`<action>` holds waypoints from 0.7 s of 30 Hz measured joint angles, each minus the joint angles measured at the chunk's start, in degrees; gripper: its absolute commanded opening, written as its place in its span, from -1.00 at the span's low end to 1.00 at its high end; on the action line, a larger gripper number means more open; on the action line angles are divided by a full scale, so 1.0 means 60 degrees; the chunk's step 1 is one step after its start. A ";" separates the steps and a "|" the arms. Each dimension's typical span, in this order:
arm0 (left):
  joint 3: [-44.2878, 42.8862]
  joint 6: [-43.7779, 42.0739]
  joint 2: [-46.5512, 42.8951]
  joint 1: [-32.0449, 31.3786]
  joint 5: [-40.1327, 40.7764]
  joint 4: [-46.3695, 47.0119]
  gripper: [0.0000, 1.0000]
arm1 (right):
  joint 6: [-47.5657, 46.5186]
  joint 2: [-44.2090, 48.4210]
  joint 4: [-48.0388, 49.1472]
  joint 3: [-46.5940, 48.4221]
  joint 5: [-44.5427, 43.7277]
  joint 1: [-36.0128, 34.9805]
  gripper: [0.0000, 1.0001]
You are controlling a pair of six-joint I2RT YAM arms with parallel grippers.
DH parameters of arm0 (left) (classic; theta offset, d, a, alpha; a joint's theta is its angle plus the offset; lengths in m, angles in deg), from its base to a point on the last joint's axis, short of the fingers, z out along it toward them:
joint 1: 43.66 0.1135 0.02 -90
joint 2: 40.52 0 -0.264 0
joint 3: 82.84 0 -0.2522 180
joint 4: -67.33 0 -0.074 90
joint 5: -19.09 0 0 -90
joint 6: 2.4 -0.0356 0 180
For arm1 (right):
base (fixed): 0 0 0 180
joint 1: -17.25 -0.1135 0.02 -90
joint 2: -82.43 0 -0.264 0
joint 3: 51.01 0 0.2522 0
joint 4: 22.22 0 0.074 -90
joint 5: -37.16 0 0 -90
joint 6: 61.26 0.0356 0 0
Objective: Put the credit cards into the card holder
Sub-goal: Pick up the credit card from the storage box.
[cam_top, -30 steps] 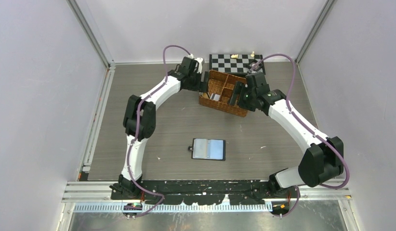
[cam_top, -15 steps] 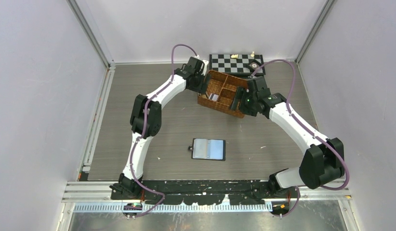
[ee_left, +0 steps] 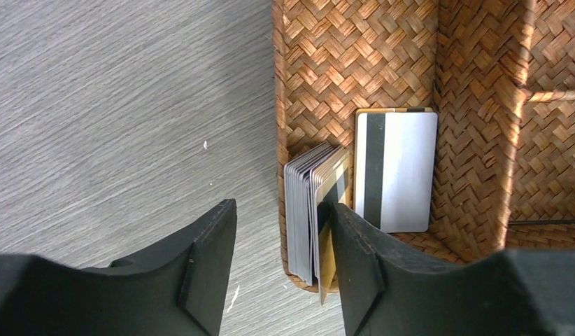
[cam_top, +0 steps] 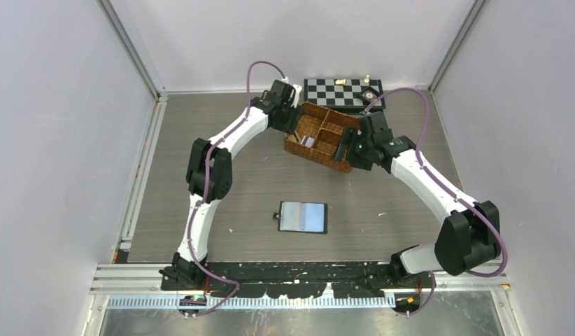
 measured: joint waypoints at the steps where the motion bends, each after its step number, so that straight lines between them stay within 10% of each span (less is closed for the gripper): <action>1: 0.0000 -0.0015 -0.0018 -0.0004 0.0004 -0.0011 -0.06 | 0.0004 0.0000 0.0000 0.0000 0.0011 0.0000 0.41; 21: 0.0204 -0.0124 -0.0288 0.0018 -0.0069 -0.0237 -0.59 | 0.0047 -0.0004 0.0120 -0.0109 0.0193 0.0000 0.38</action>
